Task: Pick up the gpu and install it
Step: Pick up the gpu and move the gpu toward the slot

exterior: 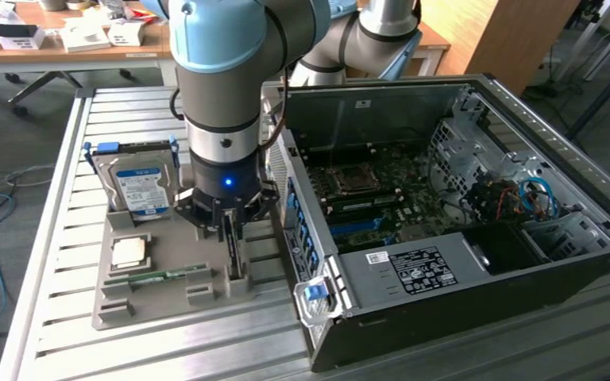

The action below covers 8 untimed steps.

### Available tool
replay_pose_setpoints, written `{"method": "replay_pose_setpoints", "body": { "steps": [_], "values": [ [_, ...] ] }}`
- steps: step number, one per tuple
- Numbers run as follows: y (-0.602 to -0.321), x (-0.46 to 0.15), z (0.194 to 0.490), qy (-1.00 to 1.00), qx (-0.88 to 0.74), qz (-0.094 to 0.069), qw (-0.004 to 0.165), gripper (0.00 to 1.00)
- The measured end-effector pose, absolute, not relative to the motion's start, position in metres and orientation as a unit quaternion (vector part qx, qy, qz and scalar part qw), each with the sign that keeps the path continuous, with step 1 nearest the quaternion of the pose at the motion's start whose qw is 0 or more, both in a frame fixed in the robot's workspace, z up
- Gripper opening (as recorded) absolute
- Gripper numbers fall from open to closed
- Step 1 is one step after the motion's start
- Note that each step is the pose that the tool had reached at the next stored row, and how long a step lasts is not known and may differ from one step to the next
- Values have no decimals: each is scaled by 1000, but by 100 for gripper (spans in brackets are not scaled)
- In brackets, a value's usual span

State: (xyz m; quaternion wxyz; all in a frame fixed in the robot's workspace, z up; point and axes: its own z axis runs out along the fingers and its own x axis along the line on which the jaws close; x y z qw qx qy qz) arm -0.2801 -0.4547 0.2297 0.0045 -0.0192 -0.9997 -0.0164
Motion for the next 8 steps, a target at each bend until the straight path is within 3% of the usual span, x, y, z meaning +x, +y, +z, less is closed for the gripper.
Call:
{"method": "replay_pose_setpoints", "body": {
  "steps": [8],
  "values": [
    [-456, -280, 230, -1000, -19, -16, 5, 33]
  ]
}}
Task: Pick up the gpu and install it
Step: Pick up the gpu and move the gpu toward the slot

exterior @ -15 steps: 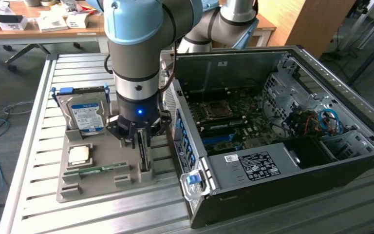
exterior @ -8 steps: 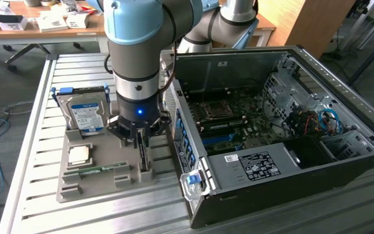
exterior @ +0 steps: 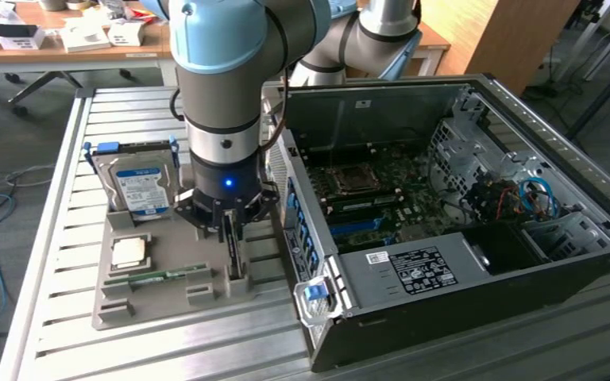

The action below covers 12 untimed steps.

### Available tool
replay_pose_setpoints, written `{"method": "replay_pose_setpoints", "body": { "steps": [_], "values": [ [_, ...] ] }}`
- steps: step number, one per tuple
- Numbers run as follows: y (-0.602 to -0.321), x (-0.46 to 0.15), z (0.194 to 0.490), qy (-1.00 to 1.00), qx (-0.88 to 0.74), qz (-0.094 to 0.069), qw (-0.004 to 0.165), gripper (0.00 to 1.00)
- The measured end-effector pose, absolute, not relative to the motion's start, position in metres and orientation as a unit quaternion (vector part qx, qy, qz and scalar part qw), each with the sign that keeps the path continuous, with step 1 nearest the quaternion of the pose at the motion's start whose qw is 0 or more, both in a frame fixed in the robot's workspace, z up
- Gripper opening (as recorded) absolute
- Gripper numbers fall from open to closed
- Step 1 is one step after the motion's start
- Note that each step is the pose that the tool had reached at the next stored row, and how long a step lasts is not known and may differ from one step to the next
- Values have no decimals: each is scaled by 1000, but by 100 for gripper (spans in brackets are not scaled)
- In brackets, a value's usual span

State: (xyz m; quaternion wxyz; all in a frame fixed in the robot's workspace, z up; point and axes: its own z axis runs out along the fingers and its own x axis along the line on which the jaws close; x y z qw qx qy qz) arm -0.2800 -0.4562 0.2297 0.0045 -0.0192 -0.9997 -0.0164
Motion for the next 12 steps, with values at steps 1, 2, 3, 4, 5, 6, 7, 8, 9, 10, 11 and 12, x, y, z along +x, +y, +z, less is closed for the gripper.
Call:
{"method": "replay_pose_setpoints", "body": {
  "steps": [1, 2, 3, 4, 5, 6, 7, 8, 9, 10, 11, 12],
  "values": [
    [-456, -280, 230, -1000, -19, -16, 5, 33],
    [-456, -280, 230, -1000, -19, -16, 5, 33],
    [-456, -280, 230, -1000, -19, -16, 5, 33],
    [-456, -280, 230, -1000, -19, -16, 5, 33],
    [-456, -280, 230, -1000, -19, -16, 5, 33],
    [-456, -280, 230, -1000, -19, -16, 5, 33],
    [-456, -280, 230, -1000, -19, -16, 4, 33],
    [-456, -280, 230, -1000, -19, -16, 4, 32],
    [-456, -280, 230, -1000, -19, -16, 5, 26],
    [-456, -280, 230, -1000, -19, -16, 5, 26],
    [-456, -280, 230, -1000, -19, -16, 5, 26],
    [-456, -280, 230, -1000, -19, -16, 5, 26]
  ]
}}
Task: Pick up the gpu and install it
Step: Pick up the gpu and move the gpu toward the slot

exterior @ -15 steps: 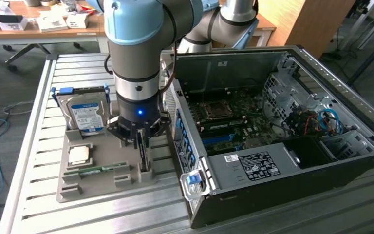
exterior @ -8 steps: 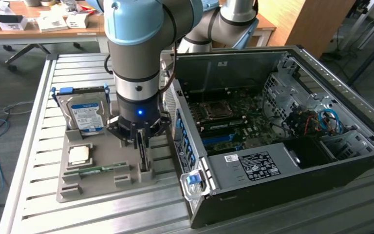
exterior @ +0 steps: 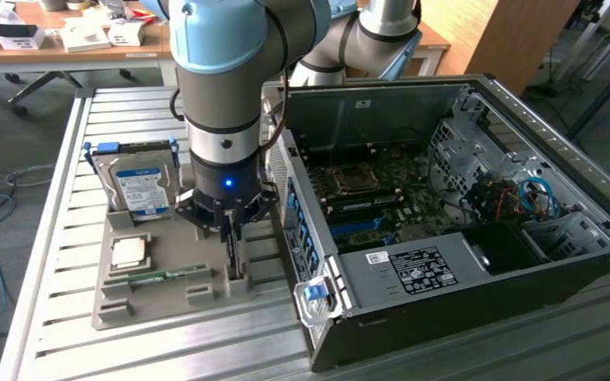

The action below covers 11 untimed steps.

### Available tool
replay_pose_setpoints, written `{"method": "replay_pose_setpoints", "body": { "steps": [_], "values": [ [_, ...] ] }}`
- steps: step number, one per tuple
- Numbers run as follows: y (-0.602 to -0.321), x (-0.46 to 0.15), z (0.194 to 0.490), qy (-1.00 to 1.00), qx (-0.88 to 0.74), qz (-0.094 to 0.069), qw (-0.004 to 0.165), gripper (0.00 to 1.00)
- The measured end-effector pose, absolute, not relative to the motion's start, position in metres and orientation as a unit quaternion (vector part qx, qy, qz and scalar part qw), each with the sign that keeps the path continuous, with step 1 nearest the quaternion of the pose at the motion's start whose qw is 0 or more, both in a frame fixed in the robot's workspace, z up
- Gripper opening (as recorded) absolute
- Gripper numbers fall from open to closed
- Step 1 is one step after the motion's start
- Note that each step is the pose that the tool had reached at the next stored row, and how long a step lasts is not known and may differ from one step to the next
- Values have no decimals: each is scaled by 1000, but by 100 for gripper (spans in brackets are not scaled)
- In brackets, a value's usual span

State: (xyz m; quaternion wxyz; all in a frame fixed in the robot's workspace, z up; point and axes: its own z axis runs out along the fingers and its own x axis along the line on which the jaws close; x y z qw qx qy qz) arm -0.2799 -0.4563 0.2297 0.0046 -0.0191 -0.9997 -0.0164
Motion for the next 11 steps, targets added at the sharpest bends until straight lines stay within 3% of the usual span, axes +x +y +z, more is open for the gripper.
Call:
{"method": "replay_pose_setpoints", "body": {
  "steps": [11],
  "values": [
    [-456, -280, 230, -1000, 0, -16, 5, 26]
  ]
}}
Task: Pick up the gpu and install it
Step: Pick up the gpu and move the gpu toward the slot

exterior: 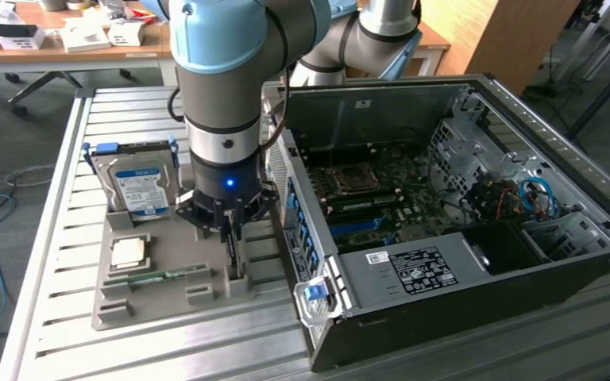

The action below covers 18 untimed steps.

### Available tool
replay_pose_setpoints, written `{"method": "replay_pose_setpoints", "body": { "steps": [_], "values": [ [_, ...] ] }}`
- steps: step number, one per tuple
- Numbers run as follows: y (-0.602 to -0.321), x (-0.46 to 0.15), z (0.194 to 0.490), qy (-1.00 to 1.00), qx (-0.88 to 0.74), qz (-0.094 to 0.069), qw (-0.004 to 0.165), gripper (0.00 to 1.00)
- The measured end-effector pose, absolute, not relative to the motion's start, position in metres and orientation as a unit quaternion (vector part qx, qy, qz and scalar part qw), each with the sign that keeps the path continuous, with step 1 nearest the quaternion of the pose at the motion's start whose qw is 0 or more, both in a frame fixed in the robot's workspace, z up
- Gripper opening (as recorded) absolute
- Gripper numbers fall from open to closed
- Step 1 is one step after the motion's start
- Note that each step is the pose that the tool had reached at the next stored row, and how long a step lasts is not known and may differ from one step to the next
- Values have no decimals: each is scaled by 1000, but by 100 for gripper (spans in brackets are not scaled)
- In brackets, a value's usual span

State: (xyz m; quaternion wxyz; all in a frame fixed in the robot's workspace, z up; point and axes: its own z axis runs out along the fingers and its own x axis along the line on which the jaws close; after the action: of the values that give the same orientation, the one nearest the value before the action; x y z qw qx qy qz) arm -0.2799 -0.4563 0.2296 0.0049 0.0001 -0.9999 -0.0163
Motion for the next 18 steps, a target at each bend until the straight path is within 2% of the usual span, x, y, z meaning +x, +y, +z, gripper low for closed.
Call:
{"method": "replay_pose_setpoints", "body": {
  "steps": [6, 18],
  "values": [
    [-456, -280, 232, -1000, 0, -17, 5, 26],
    [-456, -280, 273, -1000, 0, -16, 5, 26]
  ]
}}
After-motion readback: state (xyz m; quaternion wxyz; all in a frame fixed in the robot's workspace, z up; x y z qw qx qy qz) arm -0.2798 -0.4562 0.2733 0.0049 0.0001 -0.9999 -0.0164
